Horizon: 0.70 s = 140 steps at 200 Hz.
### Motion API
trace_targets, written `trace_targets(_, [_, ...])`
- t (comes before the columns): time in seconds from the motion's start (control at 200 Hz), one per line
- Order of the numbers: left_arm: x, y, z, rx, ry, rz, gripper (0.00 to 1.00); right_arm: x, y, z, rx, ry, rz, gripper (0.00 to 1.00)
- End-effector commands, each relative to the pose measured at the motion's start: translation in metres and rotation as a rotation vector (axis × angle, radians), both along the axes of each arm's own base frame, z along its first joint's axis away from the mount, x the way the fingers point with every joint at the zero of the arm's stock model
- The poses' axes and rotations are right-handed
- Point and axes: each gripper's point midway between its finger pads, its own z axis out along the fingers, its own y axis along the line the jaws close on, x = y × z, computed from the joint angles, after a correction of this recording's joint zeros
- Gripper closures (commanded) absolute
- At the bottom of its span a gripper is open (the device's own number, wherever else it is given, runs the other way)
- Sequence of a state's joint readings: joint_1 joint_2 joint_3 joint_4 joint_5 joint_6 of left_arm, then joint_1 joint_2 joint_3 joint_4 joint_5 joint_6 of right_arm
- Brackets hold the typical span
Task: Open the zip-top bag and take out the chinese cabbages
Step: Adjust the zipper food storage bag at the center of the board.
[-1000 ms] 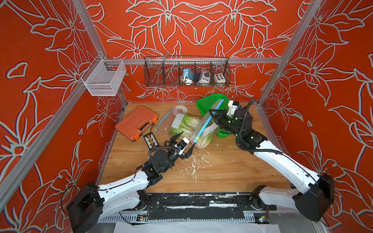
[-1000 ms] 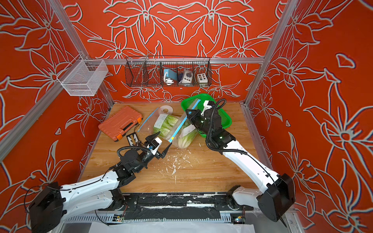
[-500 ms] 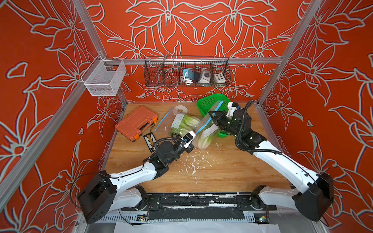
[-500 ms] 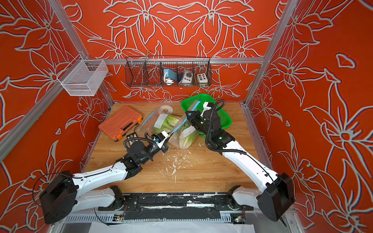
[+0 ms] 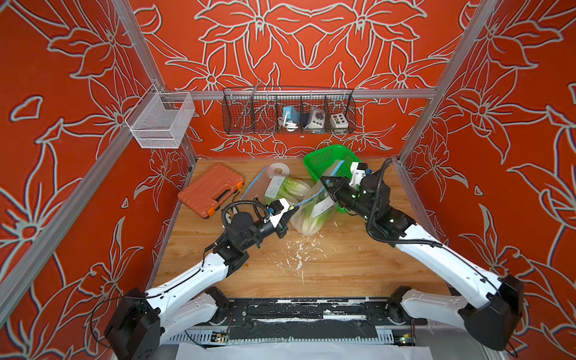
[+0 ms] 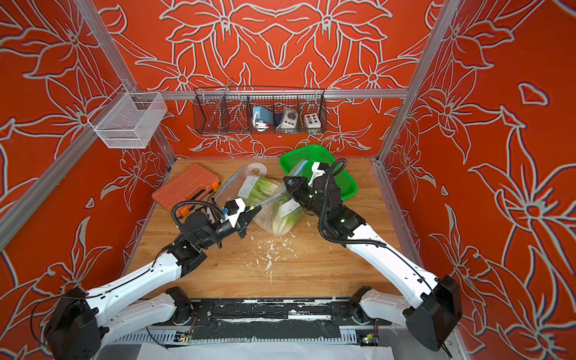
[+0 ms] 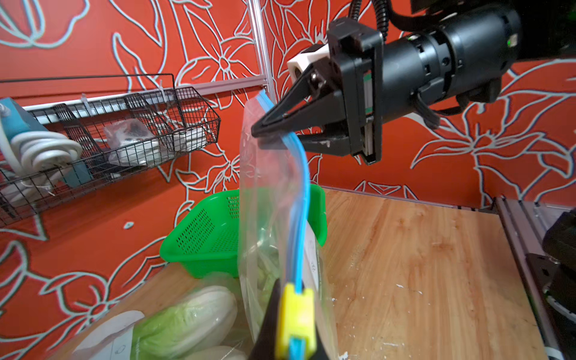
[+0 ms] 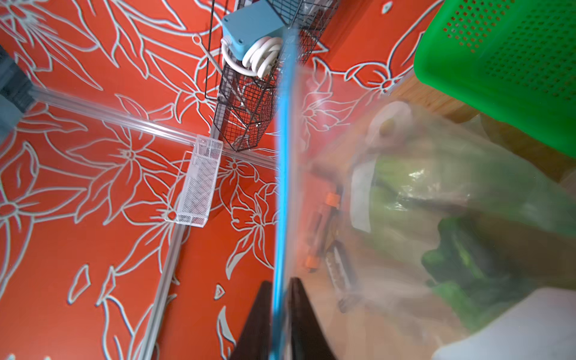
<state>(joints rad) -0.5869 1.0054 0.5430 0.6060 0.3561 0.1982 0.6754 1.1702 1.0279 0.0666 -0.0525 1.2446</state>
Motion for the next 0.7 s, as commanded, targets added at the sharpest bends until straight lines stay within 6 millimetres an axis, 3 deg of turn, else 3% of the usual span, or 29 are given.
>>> trace_targets(0.0, [-0.005,-0.004,0.0,-0.022,0.067,-0.082,1.0,0.004,-0.011,-0.018,-0.072,-0.004,-0.056,0.63])
trace_targets(0.215, [0.005,-0.009,-0.001,-0.033,0.091,-0.107,1.0,-0.001,-0.024,-0.016,-0.29,-0.165,-0.044,0.34])
trace_targets(0.395, [0.013,-0.007,-0.002,-0.024,0.103,-0.109,1.0,-0.017,-0.044,0.008,-0.654,-0.521,0.02,0.27])
trace_targets(0.505, [0.013,-0.007,-0.003,-0.007,0.109,-0.122,1.0,-0.039,-0.024,0.019,-0.901,-0.828,0.278,0.21])
trace_targets(0.696, [0.012,-0.009,-0.003,0.01,0.118,-0.15,1.0,-0.083,0.009,-0.009,-1.086,-1.112,0.823,0.16])
